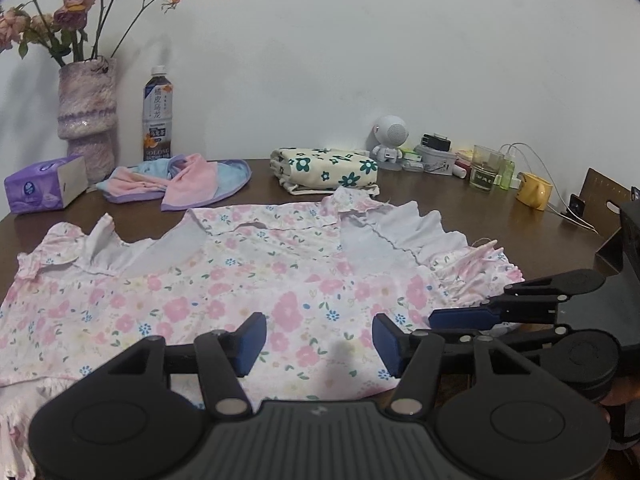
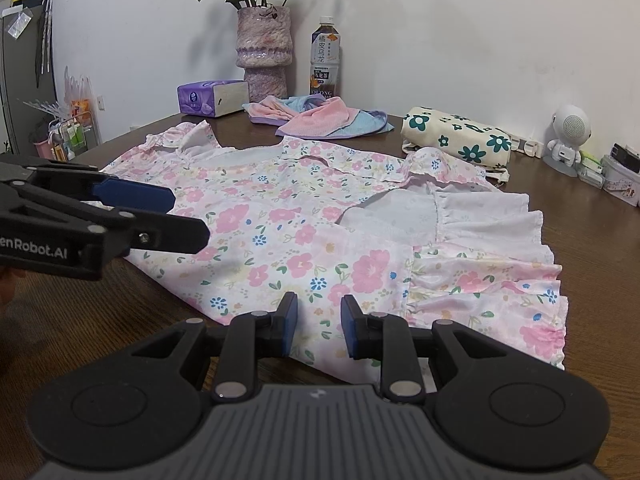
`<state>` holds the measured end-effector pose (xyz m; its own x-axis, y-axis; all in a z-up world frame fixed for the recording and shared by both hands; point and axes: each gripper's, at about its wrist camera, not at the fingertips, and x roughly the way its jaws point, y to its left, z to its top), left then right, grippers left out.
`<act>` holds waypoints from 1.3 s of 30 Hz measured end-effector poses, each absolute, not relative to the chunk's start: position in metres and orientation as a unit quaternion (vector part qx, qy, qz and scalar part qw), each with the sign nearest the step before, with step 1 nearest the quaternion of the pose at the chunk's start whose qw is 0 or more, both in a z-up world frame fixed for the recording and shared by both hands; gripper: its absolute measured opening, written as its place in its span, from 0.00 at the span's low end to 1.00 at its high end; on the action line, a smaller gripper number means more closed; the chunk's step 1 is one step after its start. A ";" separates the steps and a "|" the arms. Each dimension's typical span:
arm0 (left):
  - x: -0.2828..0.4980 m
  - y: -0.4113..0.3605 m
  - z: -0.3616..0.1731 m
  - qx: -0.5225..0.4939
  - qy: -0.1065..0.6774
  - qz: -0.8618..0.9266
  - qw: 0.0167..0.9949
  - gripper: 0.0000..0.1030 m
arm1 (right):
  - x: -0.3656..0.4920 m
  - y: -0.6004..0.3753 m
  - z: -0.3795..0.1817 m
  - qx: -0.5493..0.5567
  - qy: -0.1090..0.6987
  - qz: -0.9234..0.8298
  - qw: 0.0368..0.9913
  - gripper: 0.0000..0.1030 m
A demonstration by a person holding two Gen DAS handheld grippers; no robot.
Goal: Fold clothes
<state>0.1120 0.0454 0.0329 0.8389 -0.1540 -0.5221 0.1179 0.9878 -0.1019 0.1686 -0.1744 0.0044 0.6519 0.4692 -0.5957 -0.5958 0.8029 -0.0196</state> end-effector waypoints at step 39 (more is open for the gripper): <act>0.178 0.084 0.005 -0.108 0.308 -0.036 0.945 0.10 | 0.237 -0.190 0.003 -0.037 0.308 0.248 0.918 0.03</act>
<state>0.1780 0.0836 0.0046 0.8078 -0.1346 -0.5739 0.0017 0.9741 -0.2260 0.2368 -0.1898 0.0031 0.6870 0.4318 -0.5845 -0.4774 0.8746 0.0851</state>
